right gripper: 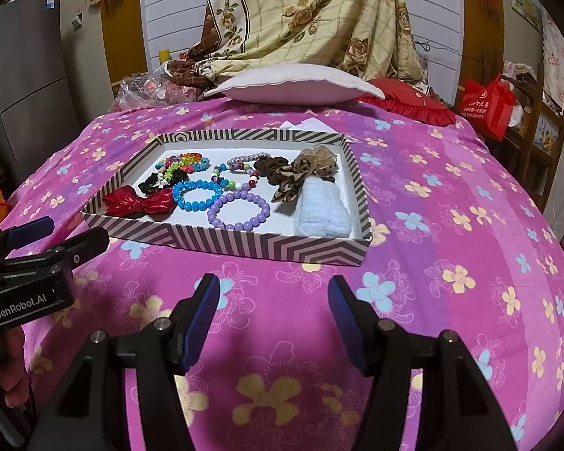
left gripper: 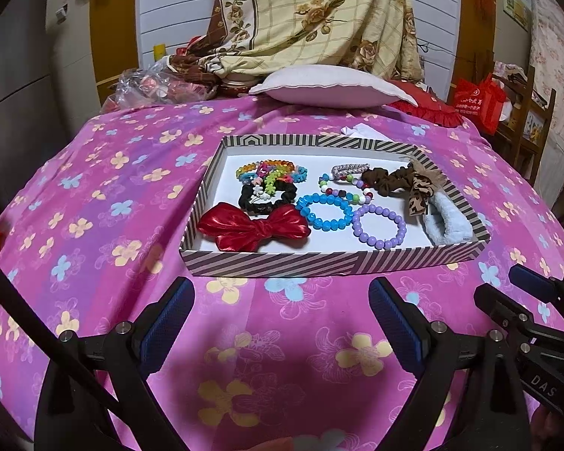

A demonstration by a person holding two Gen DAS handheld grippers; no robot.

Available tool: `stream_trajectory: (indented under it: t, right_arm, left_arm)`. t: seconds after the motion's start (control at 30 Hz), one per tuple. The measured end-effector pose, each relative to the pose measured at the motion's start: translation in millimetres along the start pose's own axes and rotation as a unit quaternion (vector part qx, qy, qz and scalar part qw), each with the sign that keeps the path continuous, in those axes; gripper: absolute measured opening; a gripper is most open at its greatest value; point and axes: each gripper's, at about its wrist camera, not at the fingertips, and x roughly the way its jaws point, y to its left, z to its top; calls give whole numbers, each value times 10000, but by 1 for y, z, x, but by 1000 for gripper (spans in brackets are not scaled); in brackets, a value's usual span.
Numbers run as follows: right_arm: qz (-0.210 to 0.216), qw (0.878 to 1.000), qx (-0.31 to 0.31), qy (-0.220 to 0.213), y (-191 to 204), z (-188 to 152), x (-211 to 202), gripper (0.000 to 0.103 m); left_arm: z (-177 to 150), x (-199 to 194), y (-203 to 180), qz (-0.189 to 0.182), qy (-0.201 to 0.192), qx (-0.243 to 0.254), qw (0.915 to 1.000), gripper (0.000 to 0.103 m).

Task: Organize jewelry

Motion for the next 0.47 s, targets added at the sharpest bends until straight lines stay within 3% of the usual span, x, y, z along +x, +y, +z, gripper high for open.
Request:
stream_trajectory:
  t: [0.47]
  right_arm:
    - [0,10000,-11,-11,-1,0,-1,63]
  left_arm:
    - [-2,-4,-4,-118,-118,115,9998,65]
